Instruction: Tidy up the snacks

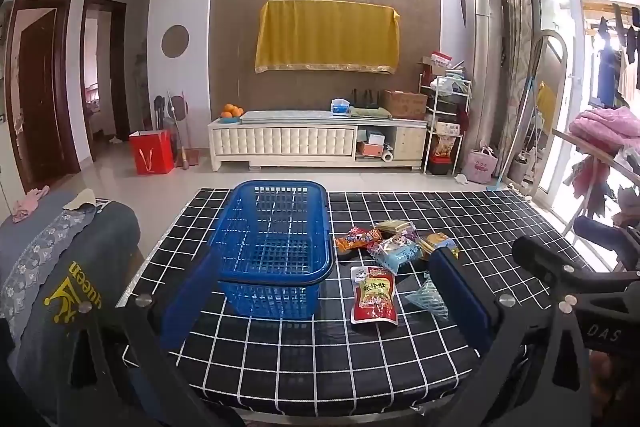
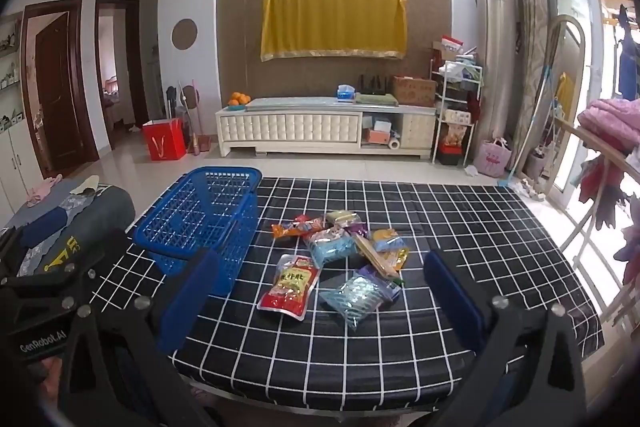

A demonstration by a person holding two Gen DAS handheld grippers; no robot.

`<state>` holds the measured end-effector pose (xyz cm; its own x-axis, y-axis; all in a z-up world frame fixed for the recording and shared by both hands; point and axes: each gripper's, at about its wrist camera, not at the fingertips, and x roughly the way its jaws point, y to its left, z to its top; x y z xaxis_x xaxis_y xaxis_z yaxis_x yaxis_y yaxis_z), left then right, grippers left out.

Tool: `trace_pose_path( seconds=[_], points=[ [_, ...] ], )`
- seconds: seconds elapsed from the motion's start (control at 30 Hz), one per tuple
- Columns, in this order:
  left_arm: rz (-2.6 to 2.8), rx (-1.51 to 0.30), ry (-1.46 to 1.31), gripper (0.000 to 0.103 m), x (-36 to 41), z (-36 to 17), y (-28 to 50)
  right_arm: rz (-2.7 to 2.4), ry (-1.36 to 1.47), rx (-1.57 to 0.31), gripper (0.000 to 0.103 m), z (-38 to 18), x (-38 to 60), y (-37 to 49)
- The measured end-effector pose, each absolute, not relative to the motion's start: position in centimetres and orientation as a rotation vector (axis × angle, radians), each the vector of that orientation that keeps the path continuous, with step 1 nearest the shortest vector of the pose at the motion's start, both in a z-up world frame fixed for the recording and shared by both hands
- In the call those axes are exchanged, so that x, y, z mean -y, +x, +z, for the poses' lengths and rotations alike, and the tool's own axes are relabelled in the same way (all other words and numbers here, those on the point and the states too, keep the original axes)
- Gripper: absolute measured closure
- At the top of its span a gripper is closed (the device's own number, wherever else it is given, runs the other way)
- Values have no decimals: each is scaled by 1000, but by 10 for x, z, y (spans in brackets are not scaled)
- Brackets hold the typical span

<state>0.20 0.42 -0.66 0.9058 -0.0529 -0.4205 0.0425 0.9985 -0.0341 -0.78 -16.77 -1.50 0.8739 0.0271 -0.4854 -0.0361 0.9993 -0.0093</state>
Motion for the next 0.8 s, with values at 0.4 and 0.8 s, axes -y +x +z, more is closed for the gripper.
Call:
trace_pose_path(
  seconds=[0.4,0.8],
  points=[
    [-50,-432,-27,0,-1,-6,0,45,0,-525,0,-18,166,-8],
    [-51,-425,-27,0,0,-4,-4,60,19,-519,0,-20,168,-12]
  ],
)
